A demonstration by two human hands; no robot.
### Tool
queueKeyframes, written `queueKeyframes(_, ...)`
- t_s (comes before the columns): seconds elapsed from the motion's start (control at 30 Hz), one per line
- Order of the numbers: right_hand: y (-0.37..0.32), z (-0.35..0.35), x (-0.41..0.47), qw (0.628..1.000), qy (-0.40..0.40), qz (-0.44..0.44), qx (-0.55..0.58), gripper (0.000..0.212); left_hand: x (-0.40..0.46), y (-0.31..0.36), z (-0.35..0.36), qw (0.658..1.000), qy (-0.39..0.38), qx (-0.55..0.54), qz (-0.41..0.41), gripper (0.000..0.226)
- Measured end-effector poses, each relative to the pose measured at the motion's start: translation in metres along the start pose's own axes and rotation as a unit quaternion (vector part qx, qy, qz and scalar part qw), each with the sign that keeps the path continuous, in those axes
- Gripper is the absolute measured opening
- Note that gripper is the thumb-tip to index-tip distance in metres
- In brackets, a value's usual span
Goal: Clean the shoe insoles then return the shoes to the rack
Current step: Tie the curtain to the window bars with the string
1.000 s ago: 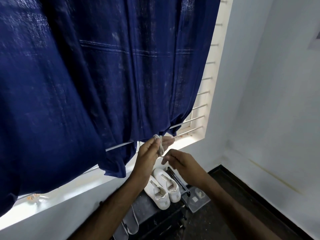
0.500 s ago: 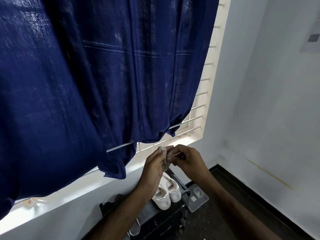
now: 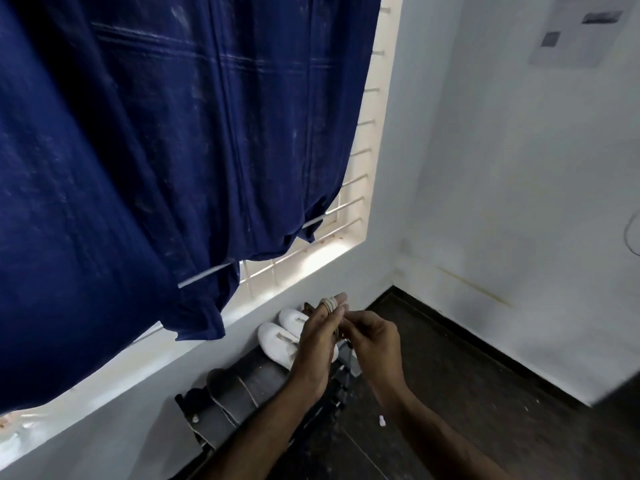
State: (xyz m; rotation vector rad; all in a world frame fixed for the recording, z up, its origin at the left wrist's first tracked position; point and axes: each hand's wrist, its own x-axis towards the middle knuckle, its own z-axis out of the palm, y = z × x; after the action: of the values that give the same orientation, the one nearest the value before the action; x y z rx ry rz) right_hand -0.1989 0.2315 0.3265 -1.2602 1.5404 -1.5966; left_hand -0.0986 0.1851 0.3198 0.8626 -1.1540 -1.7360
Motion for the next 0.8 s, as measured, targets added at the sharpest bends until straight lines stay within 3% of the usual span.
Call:
queueKeyframes(0.13,0.014,-0.016,-0.011,0.997,-0.005,-0.008,-0.077,0.012,0.003,-0.018,0.014,0.999,-0.021,-0.003,-0.025,0.059)
queueKeyframes(0.3,0.029,-0.042,0.01,0.996,-0.003,0.011,-0.093,0.008,0.018,-0.027,0.042,0.998,-0.051,0.008,-0.04,0.05)
queueKeyframes(0.47,0.041,-0.085,0.056,0.99,-0.11,0.071,-0.056,0.019,0.056,-0.034,0.07,0.994,-0.075,0.023,-0.072,0.059)
queueKeyframes(0.6,0.065,-0.141,0.11,0.971,-0.193,0.053,-0.127,0.023,0.1,-0.05,0.108,0.995,-0.062,0.015,-0.082,0.047)
queueKeyframes(0.8,0.096,-0.21,0.181,0.964,-0.181,0.033,-0.195,0.005,0.162,-0.072,0.163,0.993,-0.039,-0.035,-0.105,0.039)
